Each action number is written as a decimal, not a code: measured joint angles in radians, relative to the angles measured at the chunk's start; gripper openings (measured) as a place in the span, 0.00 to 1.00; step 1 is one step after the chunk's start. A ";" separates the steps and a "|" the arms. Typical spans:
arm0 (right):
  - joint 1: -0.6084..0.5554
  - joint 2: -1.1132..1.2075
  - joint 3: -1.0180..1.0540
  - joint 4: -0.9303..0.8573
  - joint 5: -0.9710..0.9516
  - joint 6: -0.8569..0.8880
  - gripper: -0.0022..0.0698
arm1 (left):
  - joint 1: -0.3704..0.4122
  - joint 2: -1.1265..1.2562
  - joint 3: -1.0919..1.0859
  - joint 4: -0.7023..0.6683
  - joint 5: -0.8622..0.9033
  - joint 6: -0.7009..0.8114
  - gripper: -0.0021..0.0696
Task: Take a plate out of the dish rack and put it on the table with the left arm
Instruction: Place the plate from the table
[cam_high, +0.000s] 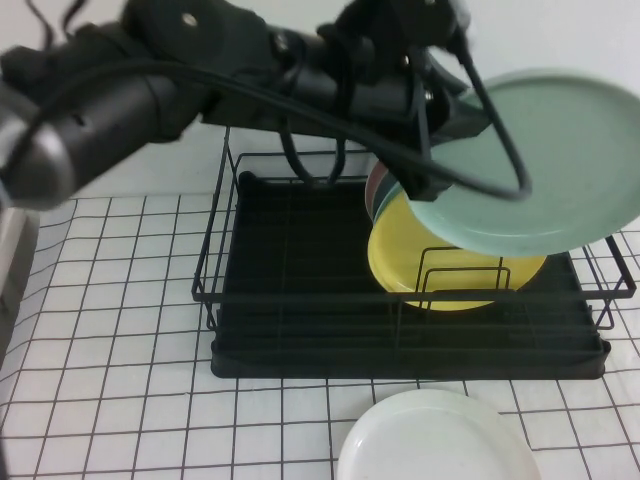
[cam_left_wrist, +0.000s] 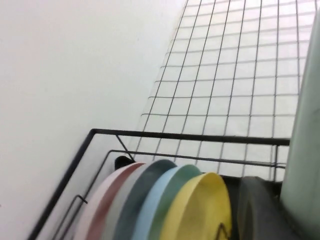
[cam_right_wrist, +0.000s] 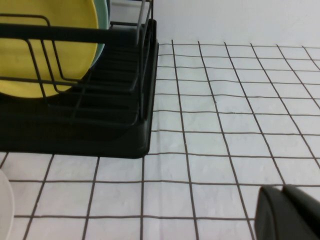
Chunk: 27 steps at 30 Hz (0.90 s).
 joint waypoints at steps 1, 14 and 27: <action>0.000 0.000 0.000 0.000 0.000 0.000 0.03 | -0.002 -0.024 0.000 0.011 0.017 -0.056 0.16; 0.000 0.000 0.000 0.000 0.000 0.000 0.03 | -0.002 -0.203 0.047 0.376 0.534 -0.986 0.16; 0.000 0.000 0.000 0.000 0.000 0.000 0.03 | -0.074 -0.155 0.449 0.311 0.292 -1.015 0.16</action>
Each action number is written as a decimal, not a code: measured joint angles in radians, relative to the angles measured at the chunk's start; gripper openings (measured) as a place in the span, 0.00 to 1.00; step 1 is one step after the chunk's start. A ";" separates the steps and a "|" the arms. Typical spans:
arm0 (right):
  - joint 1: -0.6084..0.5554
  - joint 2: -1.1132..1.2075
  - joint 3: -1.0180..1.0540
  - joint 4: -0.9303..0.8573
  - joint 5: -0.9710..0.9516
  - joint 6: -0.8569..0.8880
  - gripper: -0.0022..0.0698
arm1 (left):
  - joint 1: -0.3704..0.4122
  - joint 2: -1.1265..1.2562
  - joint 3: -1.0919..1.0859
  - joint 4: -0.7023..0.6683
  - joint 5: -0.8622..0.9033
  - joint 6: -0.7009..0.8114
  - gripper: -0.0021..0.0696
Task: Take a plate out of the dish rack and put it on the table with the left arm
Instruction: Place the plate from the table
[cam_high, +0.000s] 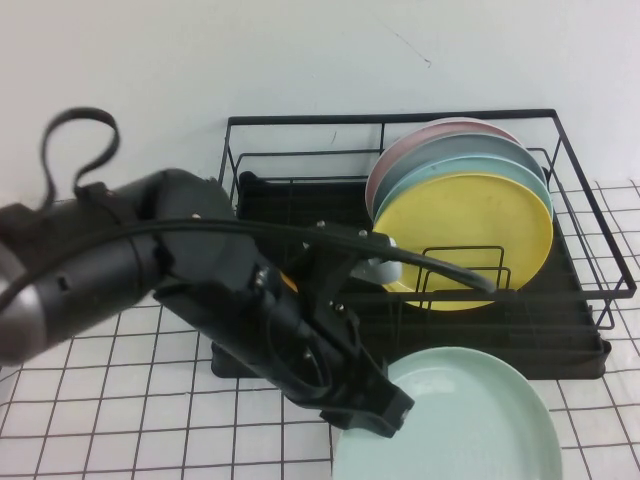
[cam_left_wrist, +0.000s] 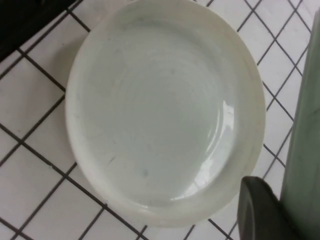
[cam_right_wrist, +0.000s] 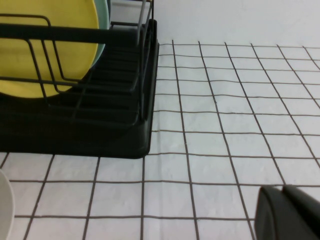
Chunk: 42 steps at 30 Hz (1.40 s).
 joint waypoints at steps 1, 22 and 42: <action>0.000 0.000 0.000 0.000 0.000 0.000 0.03 | -0.005 0.016 0.005 -0.005 -0.017 0.000 0.16; 0.000 0.000 0.000 0.000 0.000 0.000 0.03 | -0.007 0.206 0.009 -0.051 -0.160 0.031 0.17; 0.000 0.000 0.000 0.000 0.000 0.000 0.03 | -0.007 0.004 0.007 0.120 -0.158 -0.035 0.77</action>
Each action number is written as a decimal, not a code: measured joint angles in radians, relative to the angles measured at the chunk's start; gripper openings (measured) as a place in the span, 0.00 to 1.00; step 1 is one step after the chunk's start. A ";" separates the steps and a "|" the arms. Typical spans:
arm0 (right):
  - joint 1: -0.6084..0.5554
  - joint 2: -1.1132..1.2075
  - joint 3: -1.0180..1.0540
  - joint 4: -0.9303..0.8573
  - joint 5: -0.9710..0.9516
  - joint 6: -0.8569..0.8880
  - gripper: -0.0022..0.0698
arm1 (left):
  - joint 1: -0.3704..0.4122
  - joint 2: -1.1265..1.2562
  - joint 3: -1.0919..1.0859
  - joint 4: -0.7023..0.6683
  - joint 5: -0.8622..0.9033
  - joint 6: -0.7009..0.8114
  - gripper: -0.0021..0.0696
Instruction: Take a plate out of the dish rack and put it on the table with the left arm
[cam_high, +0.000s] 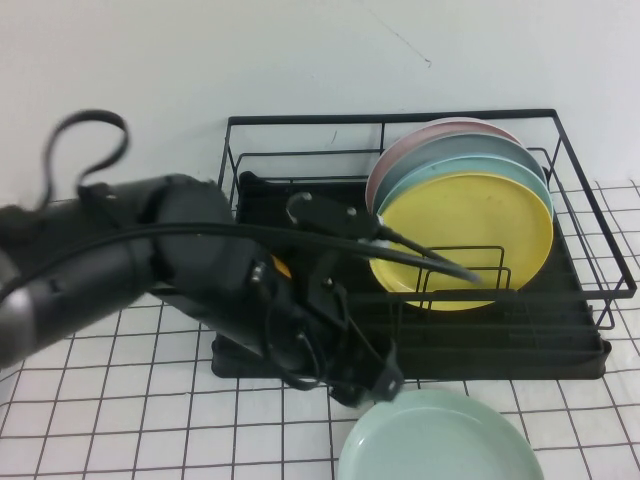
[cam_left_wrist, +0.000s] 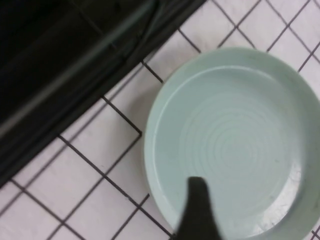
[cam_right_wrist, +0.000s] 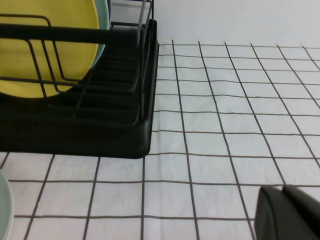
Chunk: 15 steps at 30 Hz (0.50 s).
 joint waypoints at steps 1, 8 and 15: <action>0.000 0.000 0.000 0.000 0.000 0.000 0.03 | 0.000 -0.020 0.000 0.014 0.000 -0.009 0.73; 0.000 0.000 0.000 0.000 0.000 0.000 0.03 | 0.000 -0.244 0.055 0.056 -0.078 -0.010 0.12; 0.000 0.000 0.000 0.000 0.000 0.000 0.03 | 0.000 -0.489 0.186 0.056 -0.198 0.059 0.03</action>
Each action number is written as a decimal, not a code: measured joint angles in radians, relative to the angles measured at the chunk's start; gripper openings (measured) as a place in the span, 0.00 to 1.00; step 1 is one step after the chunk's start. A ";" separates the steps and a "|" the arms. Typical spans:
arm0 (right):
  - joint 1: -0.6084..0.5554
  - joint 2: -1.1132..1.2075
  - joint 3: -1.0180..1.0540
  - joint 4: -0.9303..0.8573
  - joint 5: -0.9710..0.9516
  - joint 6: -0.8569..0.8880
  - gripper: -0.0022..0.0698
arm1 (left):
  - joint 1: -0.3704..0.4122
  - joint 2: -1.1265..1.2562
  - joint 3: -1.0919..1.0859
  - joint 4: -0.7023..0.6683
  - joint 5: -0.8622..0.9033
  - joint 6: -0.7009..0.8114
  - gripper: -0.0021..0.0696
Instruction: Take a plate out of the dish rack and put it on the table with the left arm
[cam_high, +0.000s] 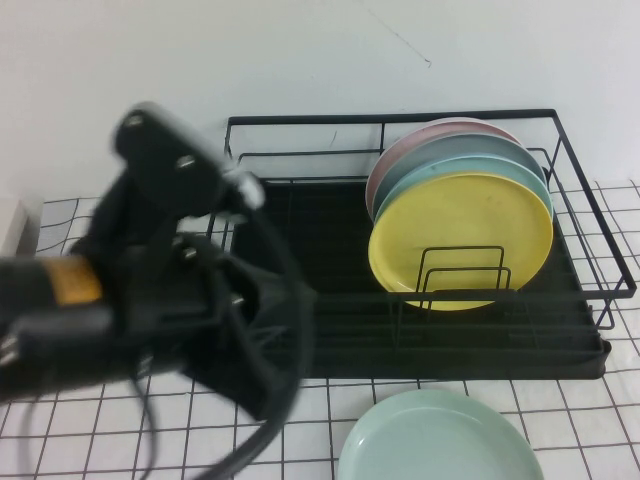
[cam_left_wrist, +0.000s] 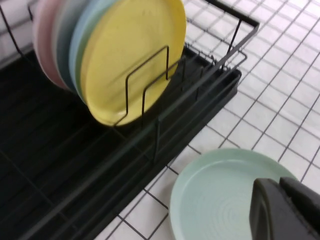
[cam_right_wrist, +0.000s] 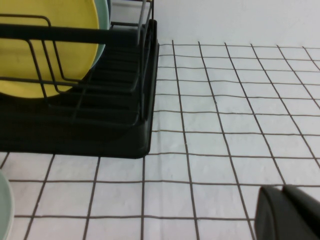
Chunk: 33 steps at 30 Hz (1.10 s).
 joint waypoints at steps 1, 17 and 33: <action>0.000 0.000 0.000 0.000 0.000 0.000 0.03 | 0.000 -0.027 0.025 0.000 -0.012 0.004 0.03; 0.000 0.000 0.000 0.000 0.000 0.000 0.03 | 0.000 -0.258 0.286 0.035 -0.103 0.051 0.03; 0.000 0.000 0.000 0.000 0.000 0.000 0.03 | 0.195 -0.757 0.812 0.091 -0.656 0.097 0.03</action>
